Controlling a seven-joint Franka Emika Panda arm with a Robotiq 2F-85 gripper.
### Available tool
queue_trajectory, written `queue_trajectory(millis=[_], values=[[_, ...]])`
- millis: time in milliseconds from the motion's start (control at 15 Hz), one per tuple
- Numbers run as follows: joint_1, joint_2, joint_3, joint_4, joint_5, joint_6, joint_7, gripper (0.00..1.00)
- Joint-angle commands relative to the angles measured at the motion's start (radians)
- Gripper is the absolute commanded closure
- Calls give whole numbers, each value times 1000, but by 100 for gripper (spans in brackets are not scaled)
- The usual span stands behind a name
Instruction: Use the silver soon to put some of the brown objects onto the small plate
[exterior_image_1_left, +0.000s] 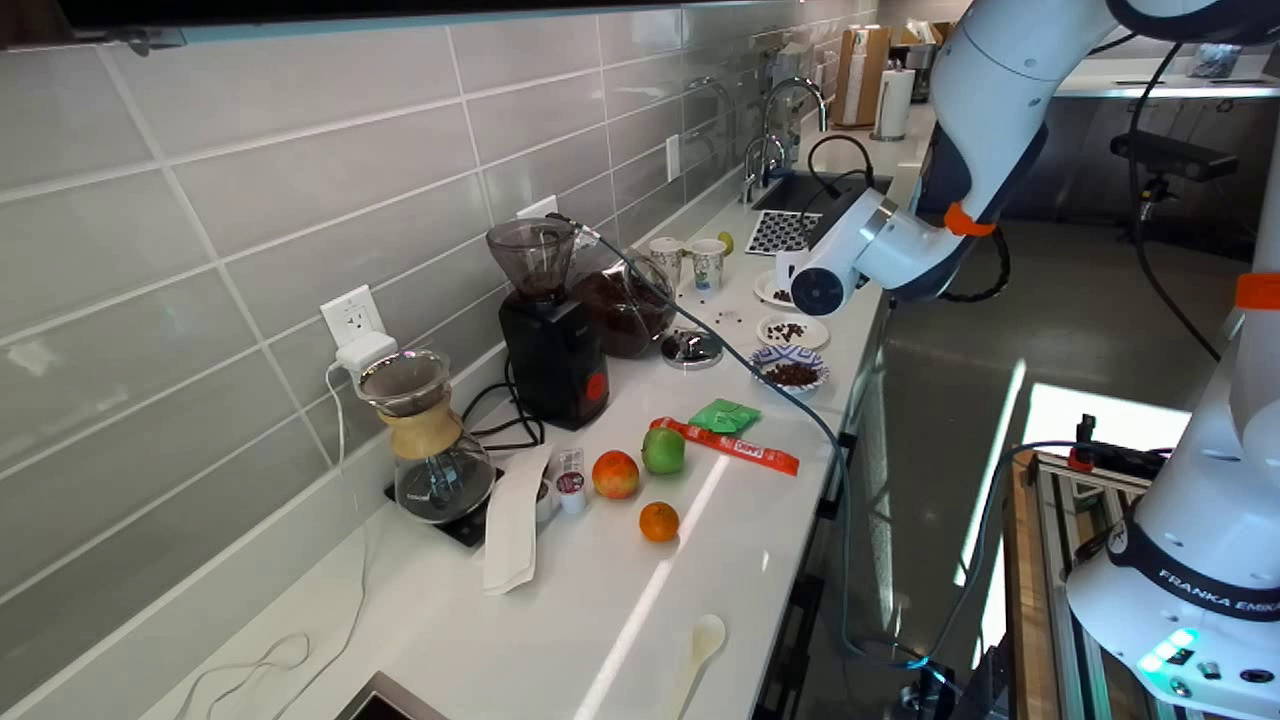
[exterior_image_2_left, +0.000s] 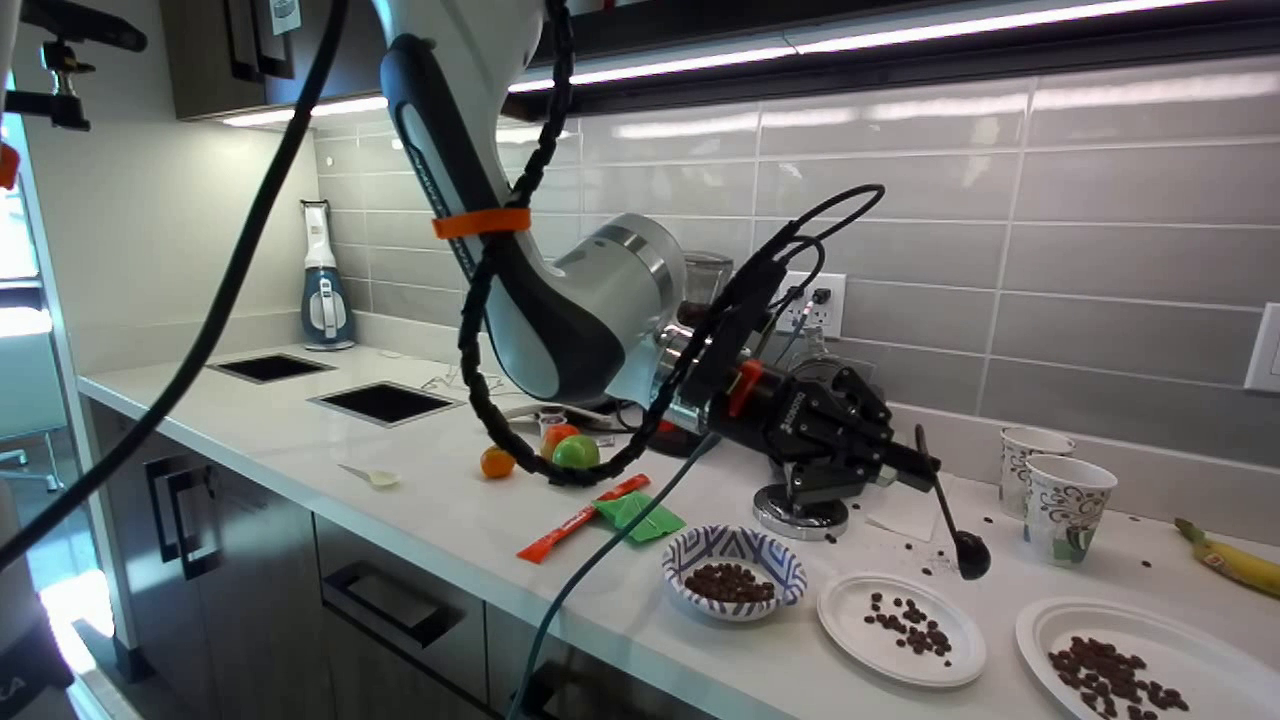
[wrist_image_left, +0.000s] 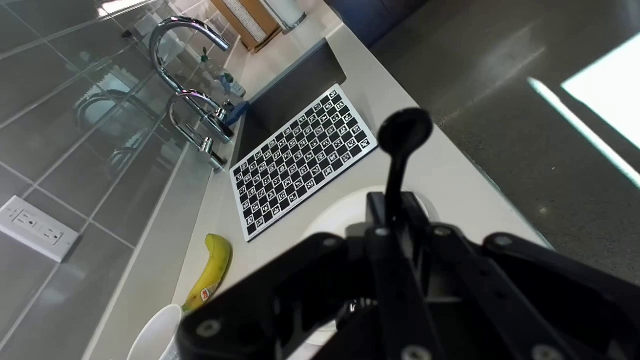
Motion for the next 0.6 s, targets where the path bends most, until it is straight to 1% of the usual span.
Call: queue_trajectory(millis=[0, 267, 533], values=[[3, -15, 9, -30, -39, -35, 21, 98], [0, -17, 12, -29, -28, -30, 17, 98], [-22, -36, 6, -15, 32, 20, 1, 98]])
